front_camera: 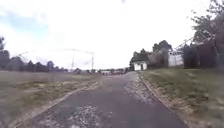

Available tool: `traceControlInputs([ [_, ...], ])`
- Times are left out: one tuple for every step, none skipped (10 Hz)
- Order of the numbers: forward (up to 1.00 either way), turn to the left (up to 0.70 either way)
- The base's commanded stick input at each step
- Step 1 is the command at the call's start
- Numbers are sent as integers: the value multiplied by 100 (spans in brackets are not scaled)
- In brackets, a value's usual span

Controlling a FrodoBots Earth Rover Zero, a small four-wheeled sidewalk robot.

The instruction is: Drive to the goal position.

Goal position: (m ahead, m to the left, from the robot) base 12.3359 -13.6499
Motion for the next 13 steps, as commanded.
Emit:
traceControlInputs([
  [60,1],
  [60,1],
  [60,1],
  [60,1],
  [60,1],
  [60,1],
  [60,1],
  [60,1],
  [60,1],
  [60,1],
  [60,1],
  [60,1],
  [60,1],
])
